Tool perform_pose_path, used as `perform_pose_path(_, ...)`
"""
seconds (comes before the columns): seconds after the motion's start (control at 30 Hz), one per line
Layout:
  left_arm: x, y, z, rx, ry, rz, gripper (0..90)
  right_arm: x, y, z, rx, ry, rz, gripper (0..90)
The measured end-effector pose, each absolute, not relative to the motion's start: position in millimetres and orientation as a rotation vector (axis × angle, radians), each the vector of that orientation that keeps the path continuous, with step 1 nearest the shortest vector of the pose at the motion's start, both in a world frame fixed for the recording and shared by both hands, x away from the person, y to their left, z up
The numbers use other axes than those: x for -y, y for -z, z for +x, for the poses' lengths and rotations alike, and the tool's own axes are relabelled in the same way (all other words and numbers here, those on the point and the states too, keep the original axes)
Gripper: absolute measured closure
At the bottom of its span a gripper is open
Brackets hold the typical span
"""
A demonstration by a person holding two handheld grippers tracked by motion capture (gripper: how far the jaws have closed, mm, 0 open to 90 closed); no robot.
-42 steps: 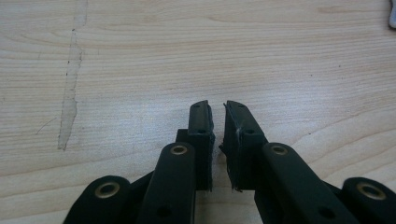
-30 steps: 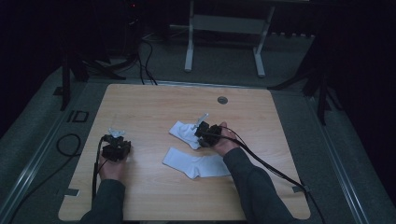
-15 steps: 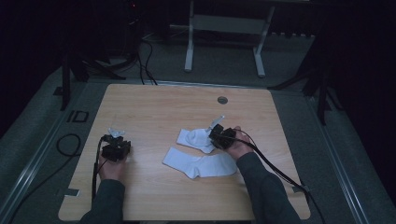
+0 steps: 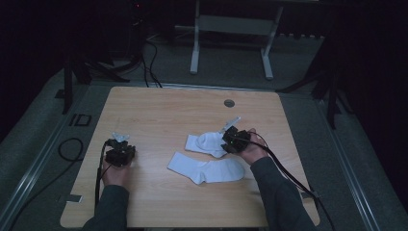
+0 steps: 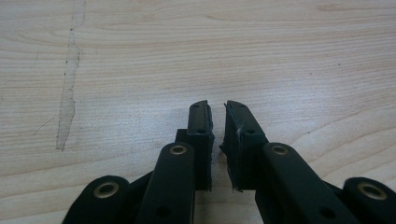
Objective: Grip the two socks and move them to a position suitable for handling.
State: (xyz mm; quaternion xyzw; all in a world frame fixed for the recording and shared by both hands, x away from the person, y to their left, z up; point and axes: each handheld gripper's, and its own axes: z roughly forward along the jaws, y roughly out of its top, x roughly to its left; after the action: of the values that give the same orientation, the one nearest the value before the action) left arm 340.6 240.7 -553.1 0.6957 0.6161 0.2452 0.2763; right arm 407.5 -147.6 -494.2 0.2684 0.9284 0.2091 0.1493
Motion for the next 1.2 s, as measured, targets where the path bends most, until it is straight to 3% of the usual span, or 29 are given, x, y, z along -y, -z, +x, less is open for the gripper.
perform_pose_path(0.37,-240.7,553.4,341.0,-1.652,-0.655,1.870,80.4,93.4,485.5,419.4,-2.700,-0.601,0.644,67.3)
perform_pose_path(0.77,-241.2,553.3,341.2,-1.652,-0.653,1.869,80.3,54.4,517.2,441.9,-2.782,-0.548,0.667,63.2)
perform_pose_path(1.2,-241.5,553.1,341.0,-1.652,-0.652,1.864,80.2,54.1,524.0,450.3,-2.811,-0.550,0.759,84.9)
